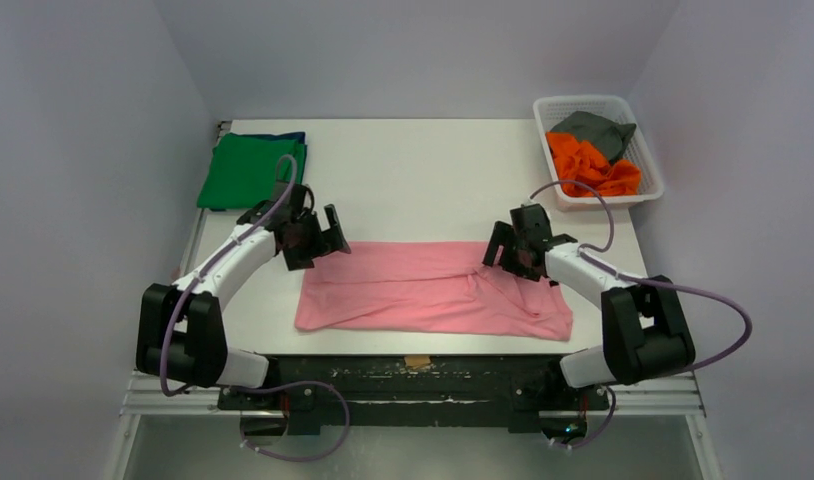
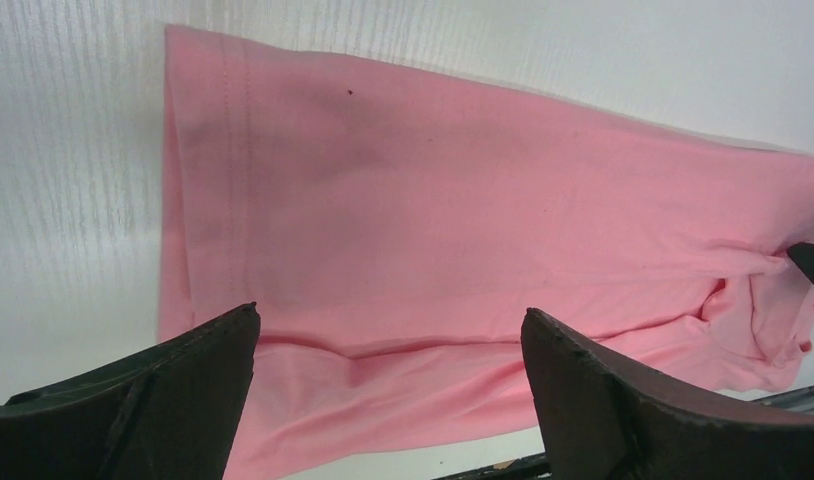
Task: Fold and stack the t-shirts
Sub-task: Fold the other side of the tshirt into a rectangle
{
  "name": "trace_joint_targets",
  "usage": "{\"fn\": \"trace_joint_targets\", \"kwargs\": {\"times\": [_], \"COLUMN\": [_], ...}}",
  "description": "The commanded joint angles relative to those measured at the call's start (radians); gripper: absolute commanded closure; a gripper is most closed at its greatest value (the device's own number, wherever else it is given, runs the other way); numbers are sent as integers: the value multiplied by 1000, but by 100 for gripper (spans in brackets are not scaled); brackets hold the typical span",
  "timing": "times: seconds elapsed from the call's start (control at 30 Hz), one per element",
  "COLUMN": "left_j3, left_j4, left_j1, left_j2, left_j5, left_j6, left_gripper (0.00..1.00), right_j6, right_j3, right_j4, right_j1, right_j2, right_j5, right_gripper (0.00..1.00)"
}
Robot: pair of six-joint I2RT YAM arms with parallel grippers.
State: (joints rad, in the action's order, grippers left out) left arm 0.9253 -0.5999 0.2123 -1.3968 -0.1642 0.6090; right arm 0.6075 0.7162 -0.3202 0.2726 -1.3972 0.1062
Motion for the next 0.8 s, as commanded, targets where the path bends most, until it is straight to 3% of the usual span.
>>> {"fn": "trace_joint_targets", "kwargs": {"times": [0.0,0.1,0.43,0.77], "left_j3": [-4,-7,-15,-21], "left_j4": [51,51,54,44], "left_j1": [4,4,4,4], "left_j2": [-15,-31,-41,-36], "left_j5": [-10,2,24,45], "left_j6": [7,12,17,14], "left_gripper": [0,0,0,0], "right_j6": [-33,-23,-33,-63], "right_j3": [8,-30,-66,-70], "right_j4": [98,100,-51,7], "right_j1": [3,6,40,64], "right_j2": [-26,5,186,103], "right_j5": [-135,-201,-91,-137], "right_gripper": [18,18,17,16]}}
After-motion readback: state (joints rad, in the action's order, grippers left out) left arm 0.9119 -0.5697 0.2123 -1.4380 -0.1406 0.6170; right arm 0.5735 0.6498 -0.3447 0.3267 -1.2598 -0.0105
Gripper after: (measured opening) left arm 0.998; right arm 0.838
